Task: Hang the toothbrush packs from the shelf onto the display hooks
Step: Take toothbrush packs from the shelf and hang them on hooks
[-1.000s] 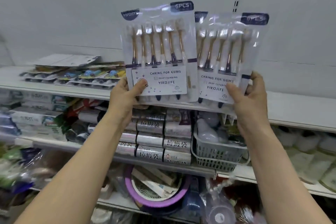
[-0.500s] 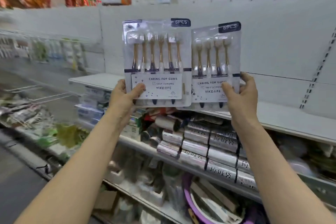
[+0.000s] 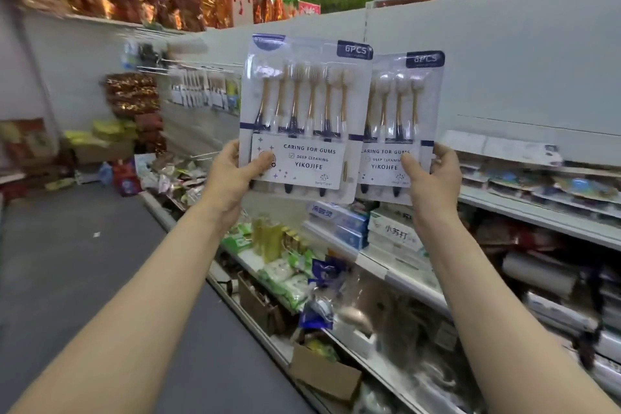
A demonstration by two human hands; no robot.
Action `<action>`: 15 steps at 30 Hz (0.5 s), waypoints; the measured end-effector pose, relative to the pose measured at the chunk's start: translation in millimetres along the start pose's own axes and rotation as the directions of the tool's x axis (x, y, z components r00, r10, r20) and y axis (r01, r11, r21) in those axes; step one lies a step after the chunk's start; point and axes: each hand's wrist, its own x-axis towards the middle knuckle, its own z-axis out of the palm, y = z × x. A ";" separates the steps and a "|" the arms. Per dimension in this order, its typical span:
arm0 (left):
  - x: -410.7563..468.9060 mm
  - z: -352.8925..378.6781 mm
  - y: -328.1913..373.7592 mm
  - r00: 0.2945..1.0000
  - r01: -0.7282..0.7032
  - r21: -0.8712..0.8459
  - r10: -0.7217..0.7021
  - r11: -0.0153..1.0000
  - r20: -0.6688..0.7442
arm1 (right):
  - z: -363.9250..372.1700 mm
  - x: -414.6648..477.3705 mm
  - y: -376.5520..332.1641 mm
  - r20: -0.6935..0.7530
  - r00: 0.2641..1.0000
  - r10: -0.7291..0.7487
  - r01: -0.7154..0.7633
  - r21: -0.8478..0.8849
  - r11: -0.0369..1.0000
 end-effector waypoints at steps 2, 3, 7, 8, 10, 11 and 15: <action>24.4 -39.0 -4.8 0.999 -0.008 0.000 0.008 1.000 -0.037 | 47.7 4.2 16.9 0.038 0.999 0.003 -0.002 -0.008 1.000; 37.3 -58.7 -8.5 0.998 -0.012 0.000 0.012 1.000 -0.056 | 71.7 6.7 26.0 0.058 0.998 0.000 0.001 -0.006 1.000; 91.9 -131.1 -29.7 0.995 -0.011 0.015 0.012 1.000 -0.095 | 162.8 22.9 71.0 0.133 0.991 -0.012 0.011 0.006 1.000; 107.7 -148.9 -35.7 0.994 -0.013 0.019 0.015 1.000 -0.110 | 186.2 30.0 84.2 0.146 0.989 -0.015 0.013 0.011 1.000; 143.3 -184.5 -46.7 0.990 -0.019 0.032 0.023 0.999 -0.137 | 234.6 45.9 109.4 0.166 0.986 -0.022 0.018 0.020 1.000; 163.2 -202.2 -51.0 0.989 -0.020 0.042 0.026 0.999 -0.146 | 259.5 54.9 120.8 0.170 0.985 -0.023 0.019 0.026 0.999; 253.5 -269.2 -55.6 0.981 -0.032 0.053 0.042 0.998 -0.187 | 364.3 99.1 156.7 0.195 0.981 -0.016 0.004 0.059 0.998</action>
